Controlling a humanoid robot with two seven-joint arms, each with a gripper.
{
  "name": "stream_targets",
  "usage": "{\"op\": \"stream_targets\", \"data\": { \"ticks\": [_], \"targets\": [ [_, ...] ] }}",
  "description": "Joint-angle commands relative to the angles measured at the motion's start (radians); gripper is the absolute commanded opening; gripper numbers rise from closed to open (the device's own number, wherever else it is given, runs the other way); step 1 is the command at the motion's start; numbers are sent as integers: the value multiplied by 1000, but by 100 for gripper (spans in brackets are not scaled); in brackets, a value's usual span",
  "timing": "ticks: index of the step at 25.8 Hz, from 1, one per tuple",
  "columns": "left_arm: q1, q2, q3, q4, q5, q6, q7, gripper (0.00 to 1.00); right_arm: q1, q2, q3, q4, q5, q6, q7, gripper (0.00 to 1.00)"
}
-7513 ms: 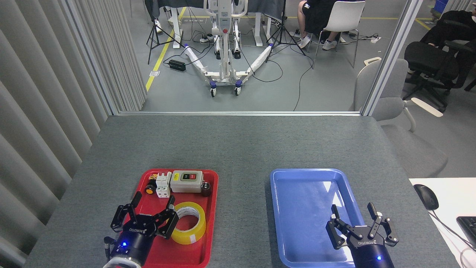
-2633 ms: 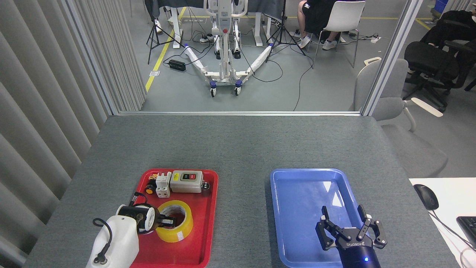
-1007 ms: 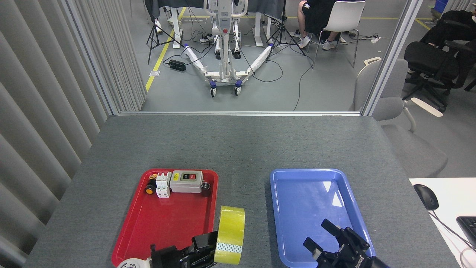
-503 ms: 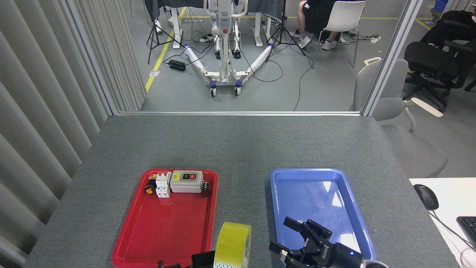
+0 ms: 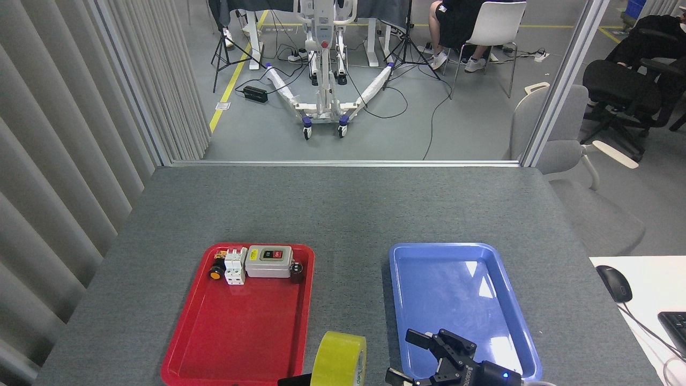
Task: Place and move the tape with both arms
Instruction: 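Bring the right gripper to the tape roll held by the left gripper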
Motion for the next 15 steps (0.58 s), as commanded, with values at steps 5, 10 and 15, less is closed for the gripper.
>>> {"op": "stream_targets", "data": {
  "ticks": [5, 10, 15],
  "targets": [
    [-7, 0, 0, 0, 0, 0, 0, 0, 28, 2, 49, -74, 1, 0, -6, 100],
    [-8, 11, 0, 0, 0, -3, 0, 0, 16, 24, 60, -71, 6, 0, -6, 99],
    [-7, 38, 0, 0, 1, -15, 0, 0, -38, 96, 68, -60, 29, 0, -5, 97]
  ]
}}
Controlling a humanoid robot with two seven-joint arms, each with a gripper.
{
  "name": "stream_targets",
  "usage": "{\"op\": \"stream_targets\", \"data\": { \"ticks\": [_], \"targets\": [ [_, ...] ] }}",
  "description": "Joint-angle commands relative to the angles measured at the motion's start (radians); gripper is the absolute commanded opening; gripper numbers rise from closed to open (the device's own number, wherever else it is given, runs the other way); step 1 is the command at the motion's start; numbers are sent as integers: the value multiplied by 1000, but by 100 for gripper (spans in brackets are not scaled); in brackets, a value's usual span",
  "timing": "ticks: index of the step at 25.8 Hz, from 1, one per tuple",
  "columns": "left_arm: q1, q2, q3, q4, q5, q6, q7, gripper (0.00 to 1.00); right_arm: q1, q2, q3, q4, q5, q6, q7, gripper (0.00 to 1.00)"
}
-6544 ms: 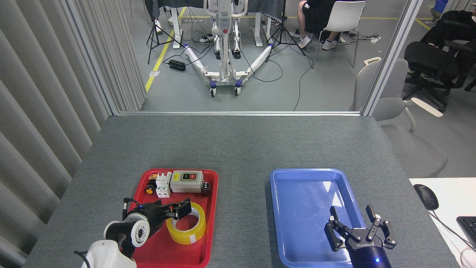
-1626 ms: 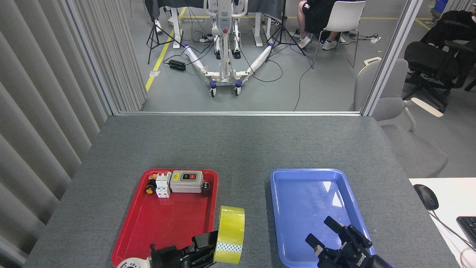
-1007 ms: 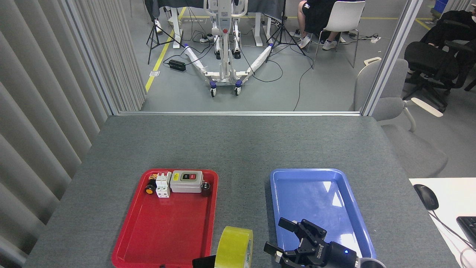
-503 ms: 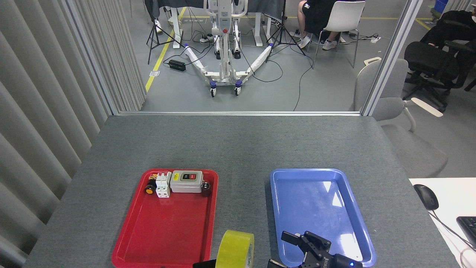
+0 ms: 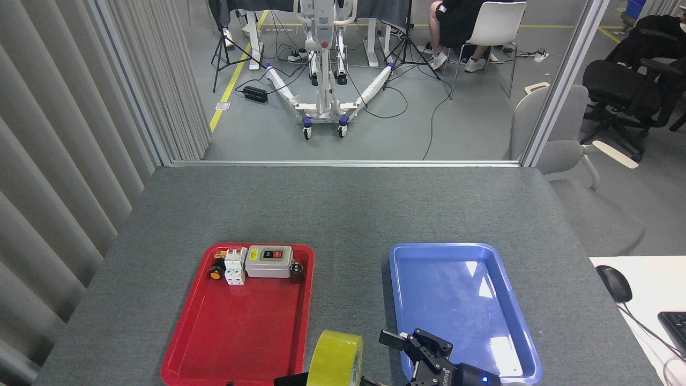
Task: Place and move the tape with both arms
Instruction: 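Bring the right gripper to the tape roll held by the left gripper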
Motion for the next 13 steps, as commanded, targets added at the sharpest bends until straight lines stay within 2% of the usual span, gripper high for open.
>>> {"op": "stream_targets", "data": {
  "ticks": [1, 6, 9, 13],
  "targets": [
    [0, 15, 0, 0, 1, -6, 0, 0, -38, 46, 4, 7, 18, 0, 3, 97],
    [-5, 24, 2, 0, 13, -6, 0, 0, -67, 56, 30, 32, 31, 0, 3, 92],
    [-8, 26, 2, 1, 15, -6, -1, 0, -76, 85, 50, 55, 69, 0, 3, 84],
    [-11, 34, 2, 1, 15, -6, 0, 0, -76, 86, 50, 55, 75, 0, 5, 72]
  ]
}}
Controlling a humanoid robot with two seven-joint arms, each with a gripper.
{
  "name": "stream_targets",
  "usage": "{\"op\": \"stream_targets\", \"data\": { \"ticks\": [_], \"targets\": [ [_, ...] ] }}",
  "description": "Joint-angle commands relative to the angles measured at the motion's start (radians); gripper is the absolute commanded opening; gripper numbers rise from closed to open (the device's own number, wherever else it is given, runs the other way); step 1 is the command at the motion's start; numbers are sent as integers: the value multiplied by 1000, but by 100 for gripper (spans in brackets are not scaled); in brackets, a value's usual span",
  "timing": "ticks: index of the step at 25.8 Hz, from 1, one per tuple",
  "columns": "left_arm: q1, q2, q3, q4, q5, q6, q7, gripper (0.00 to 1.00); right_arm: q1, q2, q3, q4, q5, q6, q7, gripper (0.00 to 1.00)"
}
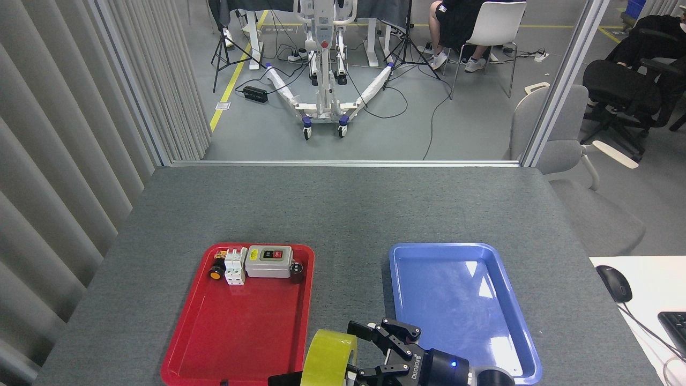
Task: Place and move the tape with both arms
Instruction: 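Bring the right gripper to the tape roll held by the left gripper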
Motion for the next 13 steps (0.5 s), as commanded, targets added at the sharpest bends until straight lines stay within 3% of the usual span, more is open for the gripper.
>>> {"op": "stream_targets", "data": {
  "ticks": [1, 4, 13],
  "targets": [
    [-3, 10, 2, 0, 1, 0, 0, 0, -2, 5, 3, 4, 9, 0, 1, 68],
    [-10, 11, 2, 0, 2, 2, 0, 0, -4, 8, 3, 4, 9, 0, -1, 56],
    [-22, 13, 2, 2, 1, 4, 0, 0, -4, 8, -3, 5, 10, 0, 1, 41]
  ]
}}
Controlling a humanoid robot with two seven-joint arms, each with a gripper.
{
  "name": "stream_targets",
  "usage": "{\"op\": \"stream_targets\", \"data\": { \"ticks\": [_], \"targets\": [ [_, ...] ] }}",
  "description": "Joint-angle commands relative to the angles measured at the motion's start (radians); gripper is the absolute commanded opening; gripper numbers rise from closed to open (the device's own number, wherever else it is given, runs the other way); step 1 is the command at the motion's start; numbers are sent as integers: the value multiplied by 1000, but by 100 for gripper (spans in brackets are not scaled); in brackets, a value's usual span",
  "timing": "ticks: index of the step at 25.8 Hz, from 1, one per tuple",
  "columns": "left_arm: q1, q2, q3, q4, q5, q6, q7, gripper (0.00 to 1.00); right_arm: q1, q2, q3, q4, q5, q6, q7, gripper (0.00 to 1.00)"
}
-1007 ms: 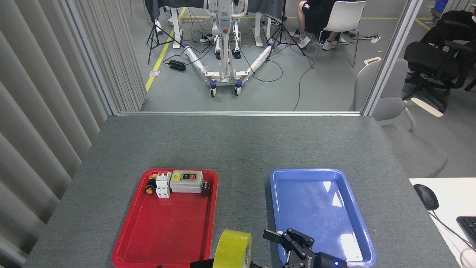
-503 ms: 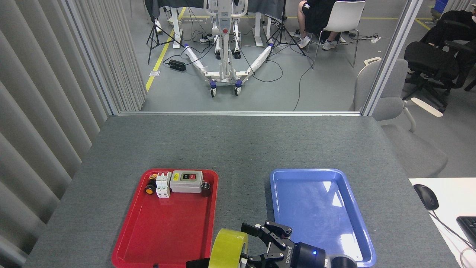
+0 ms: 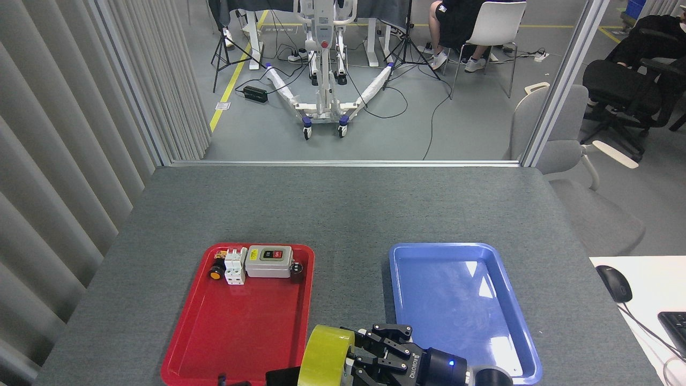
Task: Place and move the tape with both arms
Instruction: 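Bring the right gripper to the tape roll held by the left gripper, then grasp the tape with the right gripper and release it from the left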
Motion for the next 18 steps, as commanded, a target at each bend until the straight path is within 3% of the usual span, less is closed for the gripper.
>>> {"op": "stream_targets", "data": {
  "ticks": [1, 9, 17, 18],
  "targets": [
    [-3, 3, 0, 0, -1, 0, 0, 0, 0, 1, -2, 0, 2, 0, 0, 40],
    [-5, 9, 2, 0, -1, 0, 0, 0, 1, 1, -4, 0, 2, 0, 3, 29],
    [-11, 9, 5, 3, -2, -12, 5, 0, 1, 0, -7, 2, 2, 0, 3, 29],
    [-11, 9, 5, 4, -2, -23, 5, 4, 1, 0, -5, 2, 2, 0, 3, 29]
  ]
}}
